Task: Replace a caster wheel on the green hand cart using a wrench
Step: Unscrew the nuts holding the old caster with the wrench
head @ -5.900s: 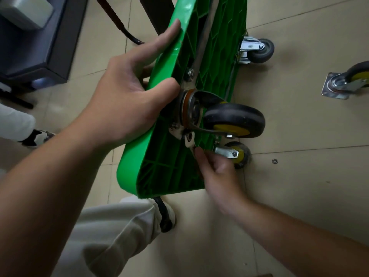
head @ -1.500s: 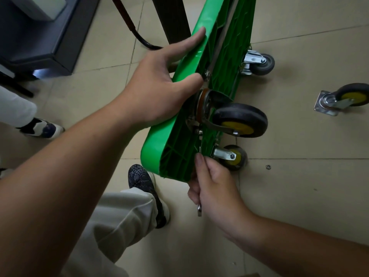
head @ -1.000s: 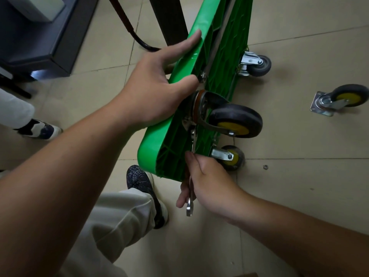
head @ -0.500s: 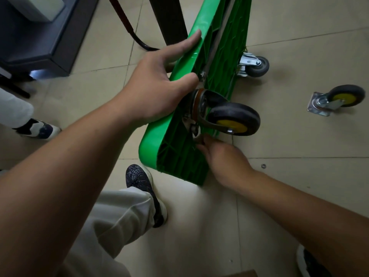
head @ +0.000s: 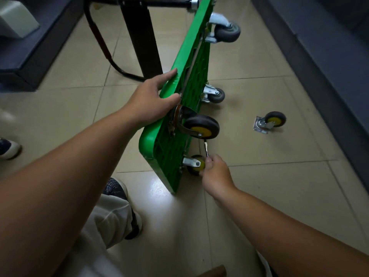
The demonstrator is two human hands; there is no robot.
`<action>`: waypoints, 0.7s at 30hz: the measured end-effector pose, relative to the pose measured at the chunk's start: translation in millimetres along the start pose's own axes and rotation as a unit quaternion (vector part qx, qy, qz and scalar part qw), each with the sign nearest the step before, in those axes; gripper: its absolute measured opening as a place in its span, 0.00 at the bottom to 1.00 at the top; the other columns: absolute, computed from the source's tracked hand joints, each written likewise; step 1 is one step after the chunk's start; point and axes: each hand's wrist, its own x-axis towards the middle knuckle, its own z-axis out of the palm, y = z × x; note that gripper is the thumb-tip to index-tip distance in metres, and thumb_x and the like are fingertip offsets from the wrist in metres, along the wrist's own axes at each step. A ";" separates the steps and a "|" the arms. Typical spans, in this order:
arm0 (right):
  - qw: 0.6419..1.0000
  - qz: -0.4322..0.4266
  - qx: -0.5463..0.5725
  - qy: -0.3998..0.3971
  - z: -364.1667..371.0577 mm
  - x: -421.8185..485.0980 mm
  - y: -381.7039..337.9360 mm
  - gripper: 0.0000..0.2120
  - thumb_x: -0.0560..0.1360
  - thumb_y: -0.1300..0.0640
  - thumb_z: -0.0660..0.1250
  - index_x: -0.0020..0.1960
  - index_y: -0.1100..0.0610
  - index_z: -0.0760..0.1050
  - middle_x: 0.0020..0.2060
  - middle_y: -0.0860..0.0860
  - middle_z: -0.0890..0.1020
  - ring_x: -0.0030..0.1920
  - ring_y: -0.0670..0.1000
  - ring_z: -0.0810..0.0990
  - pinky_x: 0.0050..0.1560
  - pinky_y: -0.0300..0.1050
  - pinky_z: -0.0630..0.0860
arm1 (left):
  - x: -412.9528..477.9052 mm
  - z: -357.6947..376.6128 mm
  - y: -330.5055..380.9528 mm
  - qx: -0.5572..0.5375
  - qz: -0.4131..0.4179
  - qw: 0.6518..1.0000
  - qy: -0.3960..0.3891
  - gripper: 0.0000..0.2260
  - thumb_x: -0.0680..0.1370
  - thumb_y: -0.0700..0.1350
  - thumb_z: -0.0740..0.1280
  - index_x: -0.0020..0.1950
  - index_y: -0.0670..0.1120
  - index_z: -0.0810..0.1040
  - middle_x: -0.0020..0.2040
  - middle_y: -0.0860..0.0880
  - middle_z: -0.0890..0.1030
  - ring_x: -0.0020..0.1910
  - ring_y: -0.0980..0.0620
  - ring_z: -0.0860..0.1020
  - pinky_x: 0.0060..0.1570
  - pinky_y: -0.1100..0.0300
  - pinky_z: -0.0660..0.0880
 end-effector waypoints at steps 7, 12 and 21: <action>0.980 0.026 0.194 0.026 4.2 -29.7 -6.6 0.05 0.80 0.58 0.68 0.54 0.55 0.81 0.33 0.47 0.81 0.27 0.42 0.75 0.33 0.37 0.75 | -6.9 -0.8 -1.8 0.005 -0.007 1.000 0.007 0.29 0.79 0.49 0.70 0.78 0.60 0.67 0.73 0.47 0.74 0.52 0.50 0.83 0.57 0.47 0.81; 0.947 0.045 0.319 0.007 15.3 -32.8 -12.9 0.06 0.79 0.62 0.69 0.54 0.64 0.81 0.38 0.57 0.85 0.36 0.52 0.85 0.42 0.43 0.82 | -8.6 -1.9 -2.0 0.010 -0.004 1.000 0.004 0.29 0.79 0.49 0.70 0.79 0.60 0.66 0.73 0.46 0.74 0.47 0.50 0.84 0.53 0.47 0.83; 0.928 0.045 0.370 -0.018 36.3 -27.1 -27.2 0.03 0.78 0.63 0.70 0.51 0.60 0.81 0.42 0.58 0.86 0.41 0.53 0.87 0.46 0.44 0.84 | -11.2 -2.2 -3.0 0.045 0.003 0.999 0.002 0.28 0.80 0.50 0.69 0.79 0.61 0.65 0.72 0.49 0.74 0.44 0.53 0.84 0.51 0.48 0.83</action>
